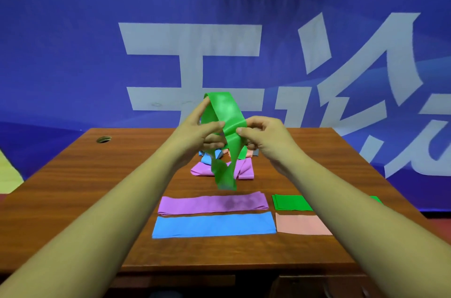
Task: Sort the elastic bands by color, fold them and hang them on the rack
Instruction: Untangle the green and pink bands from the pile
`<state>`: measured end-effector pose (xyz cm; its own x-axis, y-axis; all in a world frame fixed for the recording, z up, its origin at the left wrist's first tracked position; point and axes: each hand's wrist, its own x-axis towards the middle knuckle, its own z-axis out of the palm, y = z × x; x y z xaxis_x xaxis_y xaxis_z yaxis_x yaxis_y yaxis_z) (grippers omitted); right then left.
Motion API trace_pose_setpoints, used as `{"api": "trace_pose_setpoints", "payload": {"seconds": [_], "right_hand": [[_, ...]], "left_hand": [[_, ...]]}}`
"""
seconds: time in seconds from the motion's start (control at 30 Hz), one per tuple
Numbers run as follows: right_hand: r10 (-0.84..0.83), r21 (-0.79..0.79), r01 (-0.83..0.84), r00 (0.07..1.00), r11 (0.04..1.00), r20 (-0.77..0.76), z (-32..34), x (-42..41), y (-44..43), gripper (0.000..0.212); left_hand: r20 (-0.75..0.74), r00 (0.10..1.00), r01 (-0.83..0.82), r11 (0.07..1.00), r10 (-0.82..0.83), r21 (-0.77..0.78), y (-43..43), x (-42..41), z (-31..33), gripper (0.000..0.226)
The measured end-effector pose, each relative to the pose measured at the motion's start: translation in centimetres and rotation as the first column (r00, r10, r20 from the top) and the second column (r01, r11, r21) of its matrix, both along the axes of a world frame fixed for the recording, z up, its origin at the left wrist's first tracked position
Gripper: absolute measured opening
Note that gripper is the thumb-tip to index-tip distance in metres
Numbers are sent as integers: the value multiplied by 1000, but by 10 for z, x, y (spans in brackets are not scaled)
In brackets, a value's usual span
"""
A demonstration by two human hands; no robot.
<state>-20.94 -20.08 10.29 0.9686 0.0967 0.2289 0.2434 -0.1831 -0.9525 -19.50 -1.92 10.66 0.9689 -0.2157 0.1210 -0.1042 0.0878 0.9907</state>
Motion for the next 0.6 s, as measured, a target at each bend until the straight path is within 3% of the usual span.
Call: {"api": "trace_pose_setpoints", "payload": {"seconds": [0.13, 0.27, 0.33, 0.43, 0.47, 0.53, 0.6], "right_hand": [[-71, -54, 70, 997, 996, -14, -2, 0, 0, 8], [-34, 37, 38, 996, 999, -84, -7, -5, 4, 15], [-97, -95, 91, 993, 991, -61, -7, -3, 5, 13], [-244, -326, 272, 962, 905, 126, 0, 2, -1, 16], [-236, -397, 298, 951, 868, 199, 5, 1, -3, 29], [-61, -511, 190, 964, 839, 259, 14, 1, -8, 62], [123, -574, 17, 971, 819, 204, 20, 2, -9, 67]], "left_hand": [[36, 999, 7, 1000, -7, -1, -3, -5, -4, 72], [81, 989, 108, 980, -122, 168, -4, -12, -7, 96], [124, 985, 78, 957, -117, 281, 0, -10, -6, 95], [195, 973, 15, 872, -126, 489, 8, -2, -3, 85], [189, 967, 41, 836, -171, 546, 10, -1, 0, 81], [160, 943, 125, 758, -291, 640, 13, -2, 4, 69], [125, 927, 169, 692, -353, 702, 15, -4, 8, 59]]}}
